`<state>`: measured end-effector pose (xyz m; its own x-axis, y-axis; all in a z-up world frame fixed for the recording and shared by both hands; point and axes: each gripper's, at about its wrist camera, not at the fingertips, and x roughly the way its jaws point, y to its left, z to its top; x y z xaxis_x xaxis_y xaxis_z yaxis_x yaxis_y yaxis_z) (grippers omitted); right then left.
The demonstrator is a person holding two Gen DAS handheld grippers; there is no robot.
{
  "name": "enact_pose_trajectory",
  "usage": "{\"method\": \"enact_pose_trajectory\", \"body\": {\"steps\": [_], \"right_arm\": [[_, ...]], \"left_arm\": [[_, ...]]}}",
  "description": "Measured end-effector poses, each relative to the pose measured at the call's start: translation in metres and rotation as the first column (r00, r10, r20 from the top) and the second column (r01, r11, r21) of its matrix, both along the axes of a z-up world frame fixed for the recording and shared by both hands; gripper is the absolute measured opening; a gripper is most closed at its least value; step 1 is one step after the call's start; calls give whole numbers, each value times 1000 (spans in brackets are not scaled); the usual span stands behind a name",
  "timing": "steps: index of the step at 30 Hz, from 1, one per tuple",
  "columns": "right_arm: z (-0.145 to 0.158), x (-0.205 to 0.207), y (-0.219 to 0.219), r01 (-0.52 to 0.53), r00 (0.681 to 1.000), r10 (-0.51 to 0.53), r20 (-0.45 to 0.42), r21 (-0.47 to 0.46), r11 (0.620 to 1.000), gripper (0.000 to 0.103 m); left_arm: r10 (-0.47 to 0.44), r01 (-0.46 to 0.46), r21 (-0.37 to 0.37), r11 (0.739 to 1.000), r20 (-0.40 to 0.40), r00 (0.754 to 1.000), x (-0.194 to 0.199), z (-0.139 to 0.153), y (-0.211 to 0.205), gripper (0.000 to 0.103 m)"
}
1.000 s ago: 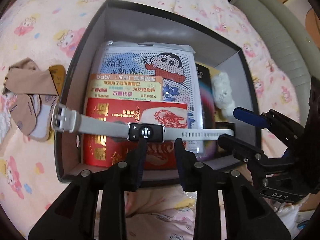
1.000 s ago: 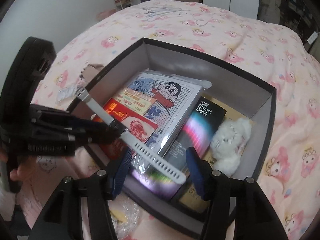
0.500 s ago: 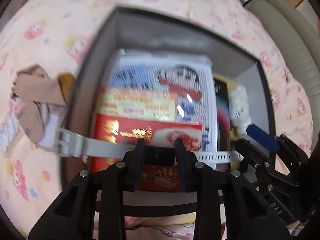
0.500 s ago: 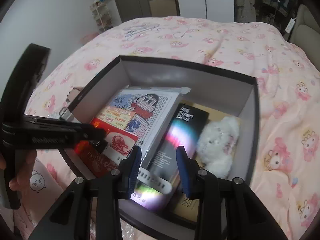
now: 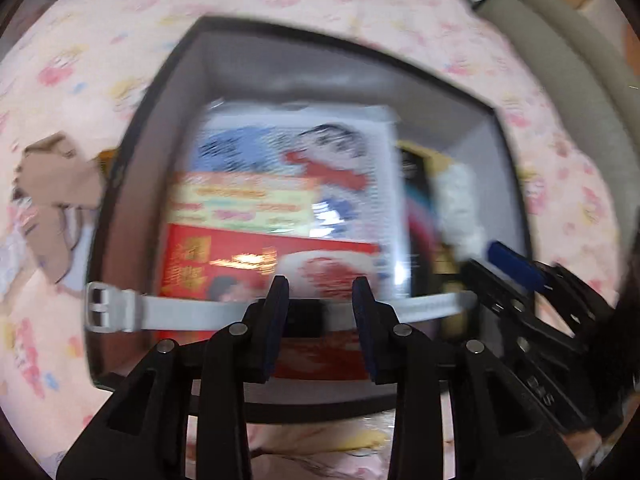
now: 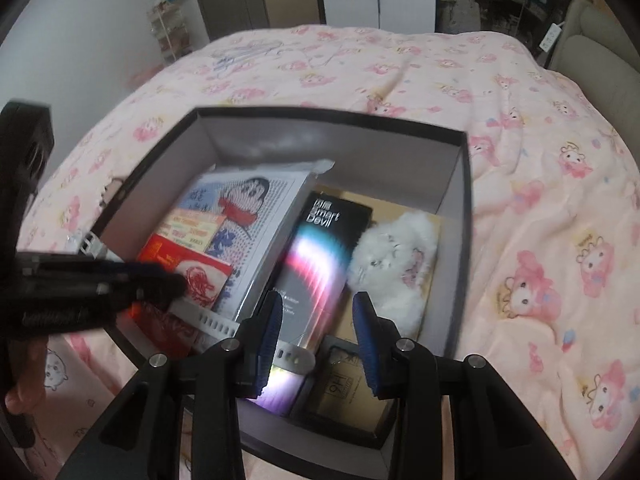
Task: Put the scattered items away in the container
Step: 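Carry the white smartwatch with the right gripper over the box, then lower the smartwatch into the box and open the right gripper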
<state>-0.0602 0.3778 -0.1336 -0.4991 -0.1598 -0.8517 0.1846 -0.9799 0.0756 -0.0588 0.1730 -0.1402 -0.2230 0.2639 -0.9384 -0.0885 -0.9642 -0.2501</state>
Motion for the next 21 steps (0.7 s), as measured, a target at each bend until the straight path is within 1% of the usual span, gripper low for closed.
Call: {"method": "enact_pose_trajectory", "body": {"steps": [1,3,5,7,9,11,13,15,17,19,21], "right_arm": [[-5,1,-4,-17,1000,17,25,21,1000,33],[-11,7,-12,-76,995,74,66,37,996,32],[-15,11,-13,-95,989,95,114,-6,995,32],[-13,11,-7,-88,985,96,141,-66,994,32],[-3,10,1,-61,992,72,106,-106,992,32],[6,11,7,-32,998,37,49,-109,994,32],[11,11,14,1,1000,0,2,-101,995,33],[8,7,19,33,999,-32,15,-80,996,33],[4,6,23,61,997,-57,44,-79,995,33],[6,7,27,64,997,-60,42,-106,992,33],[9,8,25,48,999,-45,30,-122,991,33]], "left_arm": [[-1,1,-5,1000,9,1000,3,0,-2,33],[-52,51,10,999,11,999,14,4,-1,34],[-107,106,38,994,26,994,22,6,0,35],[-119,119,40,992,1,993,26,13,-3,35],[-93,94,53,994,-11,996,24,17,-9,35],[-57,58,52,997,-14,998,21,15,-17,35],[-23,21,33,999,44,999,17,4,-23,35],[-43,40,38,998,60,997,21,5,-26,35],[-79,76,77,994,41,996,30,16,-30,35],[-73,70,95,993,23,997,37,25,-40,35],[-49,47,80,996,22,999,38,27,-52,35]]}}
